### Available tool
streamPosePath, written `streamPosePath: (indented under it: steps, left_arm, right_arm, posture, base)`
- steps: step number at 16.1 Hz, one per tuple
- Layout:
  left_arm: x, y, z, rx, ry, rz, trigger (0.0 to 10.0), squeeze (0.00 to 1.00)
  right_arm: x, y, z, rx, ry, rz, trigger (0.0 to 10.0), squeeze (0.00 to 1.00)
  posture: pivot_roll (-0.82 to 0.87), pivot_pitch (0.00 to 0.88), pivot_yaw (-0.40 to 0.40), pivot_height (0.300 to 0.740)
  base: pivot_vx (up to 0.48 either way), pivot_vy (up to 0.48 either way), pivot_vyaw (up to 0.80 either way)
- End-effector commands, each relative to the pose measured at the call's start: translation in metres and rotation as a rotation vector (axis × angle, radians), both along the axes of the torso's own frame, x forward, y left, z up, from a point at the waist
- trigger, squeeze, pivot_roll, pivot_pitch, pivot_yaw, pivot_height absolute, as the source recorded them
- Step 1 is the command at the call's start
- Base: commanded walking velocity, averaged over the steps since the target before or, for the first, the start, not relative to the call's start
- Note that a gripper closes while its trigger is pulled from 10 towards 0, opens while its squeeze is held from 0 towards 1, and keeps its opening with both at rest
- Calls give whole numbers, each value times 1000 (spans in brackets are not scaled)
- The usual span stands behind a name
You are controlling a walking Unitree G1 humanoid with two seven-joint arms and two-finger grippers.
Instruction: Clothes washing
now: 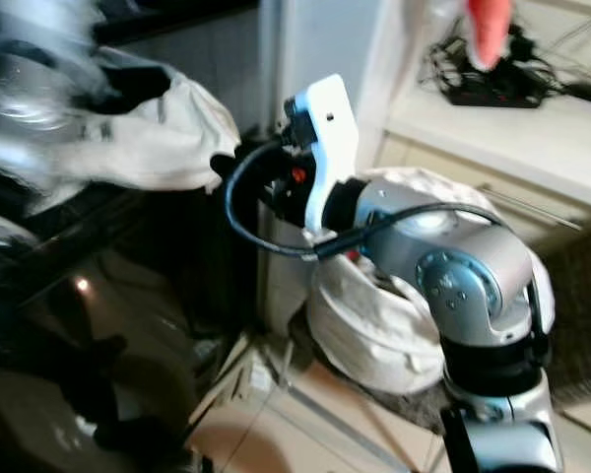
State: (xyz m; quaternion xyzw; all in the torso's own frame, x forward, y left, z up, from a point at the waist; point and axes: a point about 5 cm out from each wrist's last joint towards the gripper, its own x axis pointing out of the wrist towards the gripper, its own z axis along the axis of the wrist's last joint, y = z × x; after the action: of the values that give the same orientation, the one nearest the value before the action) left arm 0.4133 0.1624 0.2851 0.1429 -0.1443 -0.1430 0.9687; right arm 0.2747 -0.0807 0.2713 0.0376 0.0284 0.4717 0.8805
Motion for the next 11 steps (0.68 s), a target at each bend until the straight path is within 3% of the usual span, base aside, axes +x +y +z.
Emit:
streamPosePath:
  steps: [1, 2, 3, 5, 7, 8, 9, 11]
  left_arm:
    - [-8, -16, -1, 7, 7, -209, 10000, 0]
    - [-18, -32, -20, 40, 55, -349, 10000, 0]
    - [-23, -39, -36, 89, 88, -387, 10000, 0]
    - [-21, -36, -48, 112, 85, -319, 10000, 0]
    - [-21, -26, -45, 41, 41, -261, 10000, 0]
    - [-33, -24, -43, -65, 26, -300, 10000, 0]
    - [-39, -23, -51, -71, 42, -301, 10000, 0]
    - [-52, -18, -76, -144, 90, -218, 10000, 0]
  right_arm:
    - [-2, -3, 0, -18, -21, -7, 10000, 0]
    - [-4, -3, -2, -28, -20, 1, 10000, 0]
    - [-7, -3, -3, -34, -21, 9, 10000, 0]
    - [-9, -3, -4, -38, -22, 16, 10000, 0]
    - [-9, -4, -4, -42, -24, 10, 10000, 0]
    - [-6, -9, -7, -49, -25, -34, 10000, 0]
    - [0, -15, -10, -69, -33, -118, 10000, 0]
    - [27, -41, -19, -151, -61, -444, 10000, 0]
  posture:
    - [-18, 0, -35, 740]
    - [-24, 0, -30, 740]
    - [-24, 0, -30, 740]
    - [-28, 0, -26, 740]
    - [-28, 0, -26, 740]
    - [-24, 0, -27, 740]
    - [-24, 0, -27, 740]
    - [-35, 0, -16, 740]
  base:
    - [0, 0, 0]
    - [0, 0, 0]
    - [0, 0, 0]
    - [0, 0, 0]
    - [0, 0, 0]
    - [0, 0, 0]
    - [0, 0, 0]
    - [0, 0, 0]
